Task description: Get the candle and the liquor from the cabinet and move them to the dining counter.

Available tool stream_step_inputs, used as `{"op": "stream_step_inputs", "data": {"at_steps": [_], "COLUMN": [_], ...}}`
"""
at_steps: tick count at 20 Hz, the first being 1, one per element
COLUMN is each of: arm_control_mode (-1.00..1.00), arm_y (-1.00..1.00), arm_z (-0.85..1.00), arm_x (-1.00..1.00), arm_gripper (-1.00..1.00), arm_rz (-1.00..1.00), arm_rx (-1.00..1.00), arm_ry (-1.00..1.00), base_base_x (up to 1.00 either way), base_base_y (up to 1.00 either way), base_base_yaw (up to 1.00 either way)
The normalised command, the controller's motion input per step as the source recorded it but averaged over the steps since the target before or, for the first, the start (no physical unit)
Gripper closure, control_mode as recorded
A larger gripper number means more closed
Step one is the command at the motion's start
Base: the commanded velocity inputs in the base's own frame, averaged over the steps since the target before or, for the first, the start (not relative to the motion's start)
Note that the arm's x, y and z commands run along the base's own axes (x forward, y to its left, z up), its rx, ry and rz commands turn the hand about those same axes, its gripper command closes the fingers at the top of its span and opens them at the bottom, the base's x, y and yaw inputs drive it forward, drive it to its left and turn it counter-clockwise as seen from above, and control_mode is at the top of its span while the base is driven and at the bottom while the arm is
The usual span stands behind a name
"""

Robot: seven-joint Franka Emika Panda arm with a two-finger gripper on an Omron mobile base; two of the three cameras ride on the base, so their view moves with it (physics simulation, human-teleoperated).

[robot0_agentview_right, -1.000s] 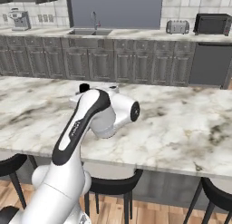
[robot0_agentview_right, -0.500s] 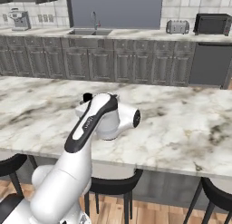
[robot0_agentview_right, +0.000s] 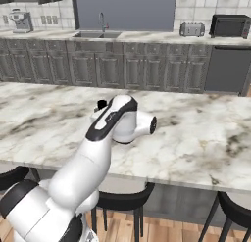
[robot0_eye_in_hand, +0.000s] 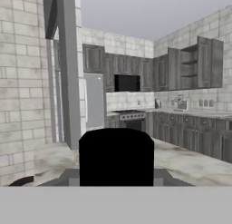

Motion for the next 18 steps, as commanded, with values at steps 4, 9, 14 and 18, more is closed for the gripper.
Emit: {"op": "stream_step_inputs", "data": {"at_steps": [4,9,14,18], "arm_control_mode": [-1.0,-1.0,-1.0,-1.0], "arm_y": [-0.02,0.0,0.0,0.0], "arm_z": [-0.2,-0.41,-0.45,-0.45], "arm_x": [0.38,0.21,0.18,0.18], "arm_gripper": [1.0,1.0,1.0,1.0], "arm_rz": [0.0,0.0,0.0,0.0], "arm_rx": [0.0,0.0,0.0,0.0], "arm_ry": [0.0,0.0,0.0,0.0], "base_base_x": [0.0,0.0,0.0,0.0], "base_base_y": [0.0,0.0,0.0,0.0], "base_base_yaw": [0.0,0.0,0.0,0.0]}}
